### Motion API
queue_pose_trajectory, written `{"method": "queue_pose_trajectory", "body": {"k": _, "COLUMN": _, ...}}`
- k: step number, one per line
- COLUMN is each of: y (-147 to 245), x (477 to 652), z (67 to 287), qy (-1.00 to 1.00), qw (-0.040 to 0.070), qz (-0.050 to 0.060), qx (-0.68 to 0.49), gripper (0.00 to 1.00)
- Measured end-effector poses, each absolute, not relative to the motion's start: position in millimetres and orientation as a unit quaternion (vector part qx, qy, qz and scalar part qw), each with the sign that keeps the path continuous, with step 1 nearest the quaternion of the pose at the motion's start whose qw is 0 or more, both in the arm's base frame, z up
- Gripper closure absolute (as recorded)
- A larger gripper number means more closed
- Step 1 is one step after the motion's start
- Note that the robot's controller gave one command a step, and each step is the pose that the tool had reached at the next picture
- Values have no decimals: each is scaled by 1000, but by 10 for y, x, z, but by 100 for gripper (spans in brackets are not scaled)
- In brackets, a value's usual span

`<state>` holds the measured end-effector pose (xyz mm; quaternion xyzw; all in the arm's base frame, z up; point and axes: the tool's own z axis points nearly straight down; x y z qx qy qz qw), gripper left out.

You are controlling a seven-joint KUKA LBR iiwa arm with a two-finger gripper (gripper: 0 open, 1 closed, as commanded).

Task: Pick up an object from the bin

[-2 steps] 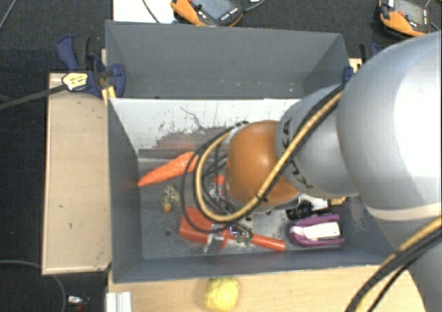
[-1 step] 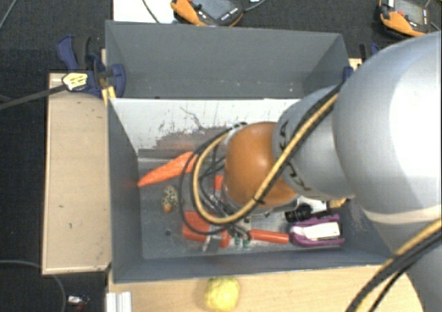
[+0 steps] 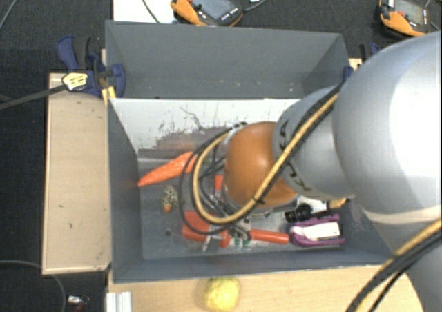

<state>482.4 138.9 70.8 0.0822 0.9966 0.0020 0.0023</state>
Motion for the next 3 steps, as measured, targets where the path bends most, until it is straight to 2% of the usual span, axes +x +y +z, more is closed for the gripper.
{"method": "queue_pose_trajectory", "body": {"k": 2, "y": 1385, "x": 4828, "z": 867, "qy": 996, "qw": 4, "qz": 3, "qx": 84, "gripper": 100}}
{"method": "queue_pose_trajectory", "body": {"k": 3, "y": 1377, "x": 4797, "z": 1185, "qy": 996, "qw": -2, "qz": 1, "qx": 85, "gripper": 100}}
